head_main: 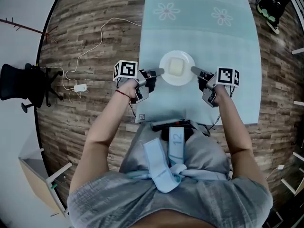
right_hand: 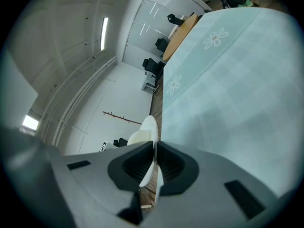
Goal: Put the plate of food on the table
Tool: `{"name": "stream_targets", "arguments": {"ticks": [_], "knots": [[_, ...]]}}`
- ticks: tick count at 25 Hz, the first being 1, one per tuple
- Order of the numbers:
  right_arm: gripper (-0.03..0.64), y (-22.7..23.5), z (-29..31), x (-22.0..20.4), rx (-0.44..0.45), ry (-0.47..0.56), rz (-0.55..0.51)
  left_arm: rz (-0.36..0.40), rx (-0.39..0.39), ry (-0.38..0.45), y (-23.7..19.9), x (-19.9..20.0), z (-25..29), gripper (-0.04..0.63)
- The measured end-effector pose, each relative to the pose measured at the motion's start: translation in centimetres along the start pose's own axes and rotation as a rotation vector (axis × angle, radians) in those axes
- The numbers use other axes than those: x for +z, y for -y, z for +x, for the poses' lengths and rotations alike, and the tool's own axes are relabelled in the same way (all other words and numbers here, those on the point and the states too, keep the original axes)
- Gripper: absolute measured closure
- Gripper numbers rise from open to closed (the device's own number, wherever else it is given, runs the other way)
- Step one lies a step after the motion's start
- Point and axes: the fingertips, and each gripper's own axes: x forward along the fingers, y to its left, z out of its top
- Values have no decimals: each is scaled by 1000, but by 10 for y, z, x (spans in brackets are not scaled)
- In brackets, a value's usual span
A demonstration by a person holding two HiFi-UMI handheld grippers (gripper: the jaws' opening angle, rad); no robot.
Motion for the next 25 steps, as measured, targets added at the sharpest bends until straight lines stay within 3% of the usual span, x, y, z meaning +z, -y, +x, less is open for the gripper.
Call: {"name": "stream_targets", "arguments": {"ticks": [25], "knots": [[575,69,49,17,-90,-12,-13,-7,104,11,-70,36,30,568]]}}
